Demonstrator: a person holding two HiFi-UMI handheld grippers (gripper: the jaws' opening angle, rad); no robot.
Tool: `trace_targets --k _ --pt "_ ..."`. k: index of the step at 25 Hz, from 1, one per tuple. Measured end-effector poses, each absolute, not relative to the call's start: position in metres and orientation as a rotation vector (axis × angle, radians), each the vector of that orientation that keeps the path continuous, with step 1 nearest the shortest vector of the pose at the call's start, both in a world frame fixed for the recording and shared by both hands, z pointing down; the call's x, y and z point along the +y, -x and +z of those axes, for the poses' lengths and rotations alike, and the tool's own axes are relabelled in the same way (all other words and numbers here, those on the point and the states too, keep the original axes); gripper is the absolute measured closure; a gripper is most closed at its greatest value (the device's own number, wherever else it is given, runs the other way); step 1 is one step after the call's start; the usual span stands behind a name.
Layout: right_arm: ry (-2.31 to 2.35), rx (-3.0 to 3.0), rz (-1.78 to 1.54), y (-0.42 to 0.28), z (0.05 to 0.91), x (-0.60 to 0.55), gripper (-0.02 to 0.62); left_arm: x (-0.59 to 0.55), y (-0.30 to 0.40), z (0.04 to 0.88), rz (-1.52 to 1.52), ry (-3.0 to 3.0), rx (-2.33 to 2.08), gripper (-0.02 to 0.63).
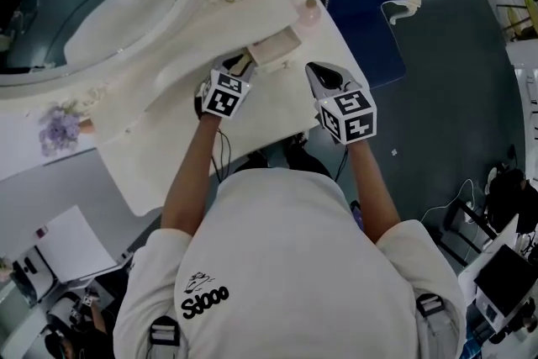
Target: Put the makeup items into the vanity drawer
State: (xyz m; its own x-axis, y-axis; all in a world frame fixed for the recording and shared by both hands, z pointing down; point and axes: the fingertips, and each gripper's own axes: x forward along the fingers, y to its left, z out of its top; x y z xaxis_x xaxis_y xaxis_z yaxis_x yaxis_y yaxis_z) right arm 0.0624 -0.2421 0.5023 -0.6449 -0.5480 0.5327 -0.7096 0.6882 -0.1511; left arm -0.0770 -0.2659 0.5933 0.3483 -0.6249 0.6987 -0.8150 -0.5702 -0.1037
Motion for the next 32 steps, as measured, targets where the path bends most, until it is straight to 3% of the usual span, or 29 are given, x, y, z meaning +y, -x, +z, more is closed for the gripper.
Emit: trace_targets --k 12,19,26,32 --pt "-0.840 -2.444 0.473 -0.018 0.512 -0.242 0.592 -0.245 0.110 0.635 1.129 -2.222 -1.265 0.407" --pt "-0.849 -2.384 0.511 -0.024 0.523 -0.240 0.592 -0.258 0.106 0.657 1.064 -2.173 -1.300 0.311" --pt "-0.872 -2.336 0.530 -0.035 0.530 -0.237 0.592 -0.275 0.107 0.665 0.960 -2.148 -1.383 0.319" --pt "-0.886 -2.312 0.544 -0.044 0.537 -0.231 0.592 -0.274 0.109 0.674 0.915 -2.100 -1.392 0.367"
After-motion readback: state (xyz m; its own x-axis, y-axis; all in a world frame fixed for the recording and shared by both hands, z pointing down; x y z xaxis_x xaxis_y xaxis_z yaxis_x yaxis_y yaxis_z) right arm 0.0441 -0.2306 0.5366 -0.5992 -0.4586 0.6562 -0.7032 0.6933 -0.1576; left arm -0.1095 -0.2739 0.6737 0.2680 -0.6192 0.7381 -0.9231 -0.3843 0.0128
